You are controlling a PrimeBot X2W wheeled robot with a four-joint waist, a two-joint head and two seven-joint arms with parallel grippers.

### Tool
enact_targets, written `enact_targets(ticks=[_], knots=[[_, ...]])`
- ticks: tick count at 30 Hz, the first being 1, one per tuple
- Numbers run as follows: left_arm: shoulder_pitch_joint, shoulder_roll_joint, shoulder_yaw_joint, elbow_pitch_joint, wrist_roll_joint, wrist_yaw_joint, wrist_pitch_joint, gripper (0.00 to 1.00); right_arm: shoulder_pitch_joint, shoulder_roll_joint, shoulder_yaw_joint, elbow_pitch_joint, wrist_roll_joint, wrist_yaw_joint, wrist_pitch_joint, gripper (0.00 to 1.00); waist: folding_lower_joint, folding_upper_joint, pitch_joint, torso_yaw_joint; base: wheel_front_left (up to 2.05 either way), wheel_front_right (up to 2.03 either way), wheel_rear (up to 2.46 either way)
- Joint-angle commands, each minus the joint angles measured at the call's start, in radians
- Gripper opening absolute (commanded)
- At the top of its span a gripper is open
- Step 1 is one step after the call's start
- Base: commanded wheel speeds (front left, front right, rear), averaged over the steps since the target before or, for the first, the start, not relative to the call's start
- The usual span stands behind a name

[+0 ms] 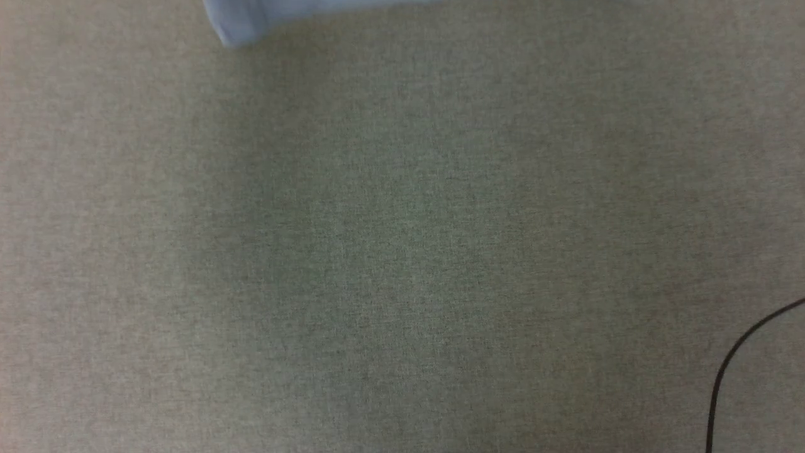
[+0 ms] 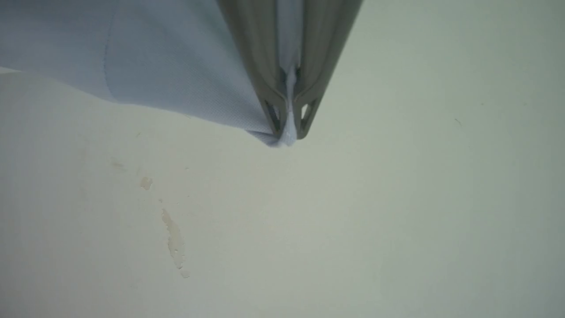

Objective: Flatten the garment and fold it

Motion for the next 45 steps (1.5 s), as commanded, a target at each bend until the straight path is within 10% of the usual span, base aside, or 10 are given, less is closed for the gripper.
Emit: enact_targets(ticks=[1,13,27,35,45], knots=[[-0.023,-0.008,0.005,0.025,0.009,-0.007,-0.019,0.0,-0.021,0.01,-0.004,0.018,-0.009,-0.002,-0.016,0.0,-0.0003,0.0,0.057,0.005,0.0,0.0,0.0],[-0.018,-0.067,-0.025,0.245,0.026,-0.09,-0.114,0.0,0.005,0.079,0.058,0.167,0.041,-0.002,-0.115,0.0,-0.0003,0.0,0.086,0.031,0.0,0.0,0.0],[0.6,-0.105,-0.185,0.27,-0.017,-0.192,-0.066,0.0,0.573,0.06,0.3,0.057,0.249,-0.002,-0.129,0.0,-0.0003,0.0,-0.181,0.069,0.0,0.0,0.0],[1.019,0.02,-0.222,0.057,-0.109,-0.16,0.063,0.0,0.982,-0.079,0.368,-0.161,0.357,-0.002,-0.036,0.0,-0.0003,0.0,-0.336,0.074,0.0,0.0,0.0],[1.336,0.208,-0.201,-0.249,-0.191,0.0,0.171,0.0,1.337,-0.209,0.26,-0.215,0.343,-0.002,0.065,0.0,-0.0003,0.0,-0.417,0.098,0.0,0.0,0.0]])
